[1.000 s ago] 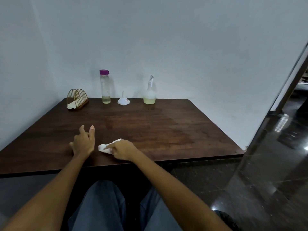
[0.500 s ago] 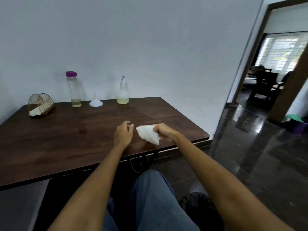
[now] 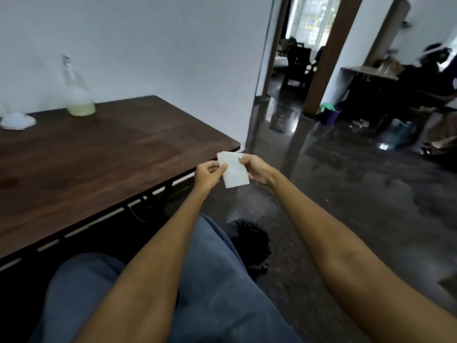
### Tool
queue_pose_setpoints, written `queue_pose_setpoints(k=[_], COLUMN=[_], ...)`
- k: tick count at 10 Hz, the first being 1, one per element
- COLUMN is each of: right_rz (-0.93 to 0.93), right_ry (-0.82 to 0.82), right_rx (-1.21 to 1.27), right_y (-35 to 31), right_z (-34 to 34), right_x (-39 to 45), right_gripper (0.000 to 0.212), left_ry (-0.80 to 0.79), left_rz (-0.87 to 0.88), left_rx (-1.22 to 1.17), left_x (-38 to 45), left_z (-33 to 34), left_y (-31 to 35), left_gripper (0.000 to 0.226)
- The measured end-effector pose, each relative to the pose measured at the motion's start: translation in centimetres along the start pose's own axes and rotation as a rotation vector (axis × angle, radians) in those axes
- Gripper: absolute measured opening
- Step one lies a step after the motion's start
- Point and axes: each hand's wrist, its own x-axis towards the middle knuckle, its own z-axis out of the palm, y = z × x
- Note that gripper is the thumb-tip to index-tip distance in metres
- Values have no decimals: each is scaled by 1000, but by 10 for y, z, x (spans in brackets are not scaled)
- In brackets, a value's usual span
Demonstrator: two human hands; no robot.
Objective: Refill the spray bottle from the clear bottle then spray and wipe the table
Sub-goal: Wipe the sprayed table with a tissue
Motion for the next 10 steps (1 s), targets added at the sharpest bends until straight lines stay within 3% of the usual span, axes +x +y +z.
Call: queue_pose_setpoints(k=[1, 2, 4, 5, 8, 9, 10], right_rz=[33, 74, -48, -1, 160, 224, 242], right_ry=[-23, -20, 248, 306, 370, 327, 358], right_rx=[71, 17, -391, -521, -615, -628, -611], right_y=[45, 88, 168, 206, 271, 282, 289], right_z=[-41, -81, -126, -138, -145, -145, -137], right_x=[8, 20, 61, 74, 106, 107, 102], right_gripper=[41, 35, 15, 15, 21, 34, 29], left_ry=[-70, -66, -181, -225, -191, -169, -158], left_rz=[-48, -90, -127, -205, -348, -378, -425], left_rx=[132, 269, 594, 706, 682, 719, 804], left_x=[8, 14, 29, 33, 41, 49, 48], left_z=[32, 63, 117, 129, 132, 123, 118], left_y=[-37, -73, -132, -160, -203, -205, -205], left_gripper=[11, 12, 32, 31, 30, 33, 36])
